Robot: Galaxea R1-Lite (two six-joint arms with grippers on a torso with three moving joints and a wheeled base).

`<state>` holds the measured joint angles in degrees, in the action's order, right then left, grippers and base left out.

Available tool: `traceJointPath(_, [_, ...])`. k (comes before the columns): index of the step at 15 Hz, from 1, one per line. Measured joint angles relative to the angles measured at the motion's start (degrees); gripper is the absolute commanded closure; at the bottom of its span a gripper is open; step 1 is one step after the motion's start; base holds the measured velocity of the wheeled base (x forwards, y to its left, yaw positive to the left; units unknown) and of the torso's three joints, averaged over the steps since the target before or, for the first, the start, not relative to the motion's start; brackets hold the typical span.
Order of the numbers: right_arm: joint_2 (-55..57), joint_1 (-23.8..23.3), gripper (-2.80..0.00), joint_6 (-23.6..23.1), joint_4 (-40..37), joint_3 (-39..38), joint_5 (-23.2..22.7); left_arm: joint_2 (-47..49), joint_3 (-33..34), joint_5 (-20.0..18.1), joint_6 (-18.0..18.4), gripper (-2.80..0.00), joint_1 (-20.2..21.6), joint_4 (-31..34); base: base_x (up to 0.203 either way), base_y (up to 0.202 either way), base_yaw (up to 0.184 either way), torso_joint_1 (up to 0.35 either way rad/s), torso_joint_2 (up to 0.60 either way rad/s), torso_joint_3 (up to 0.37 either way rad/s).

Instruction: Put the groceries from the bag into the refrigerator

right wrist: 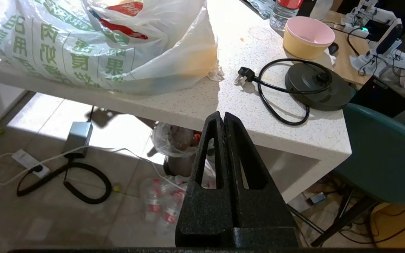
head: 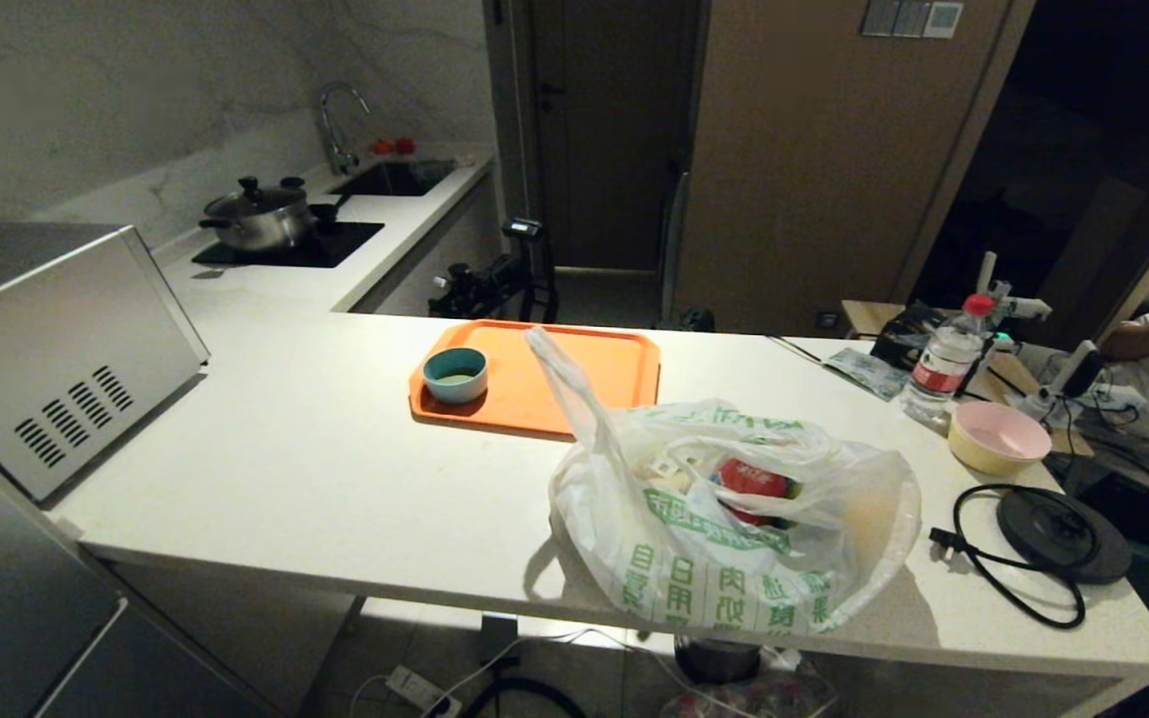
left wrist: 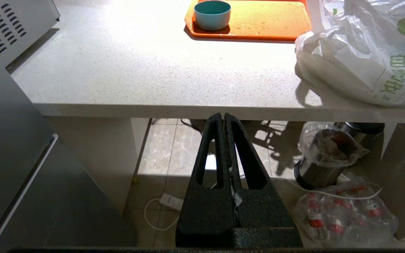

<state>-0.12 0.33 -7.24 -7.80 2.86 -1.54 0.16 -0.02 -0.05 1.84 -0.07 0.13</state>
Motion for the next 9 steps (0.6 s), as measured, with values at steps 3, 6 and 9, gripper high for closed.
traceJointPath(3, [0.01, 0.0, 0.0, -0.06, 0.11, -0.1, 0.06, -0.11, 0.02, 0.03, -0.09, 0.0, -0.02, 0.0, -0.176, 0.0, 0.002, 0.004, 0.0, 0.006])
traceJointPath(6, [0.01, 0.0, 0.0, -0.11, 0.91, -0.37, 0.06, -0.13, 0.02, 0.05, -0.09, 0.0, -0.02, 0.02, -0.197, 0.0, 0.001, 0.0, 0.0, 0.002])
traceJointPath(9, [0.01, -0.02, 0.0, -0.02, 0.97, -0.5, 0.06, -0.16, 0.02, 0.05, -0.17, 0.0, -0.02, 0.0, -0.192, 0.0, 0.0, 0.002, 0.0, -0.002])
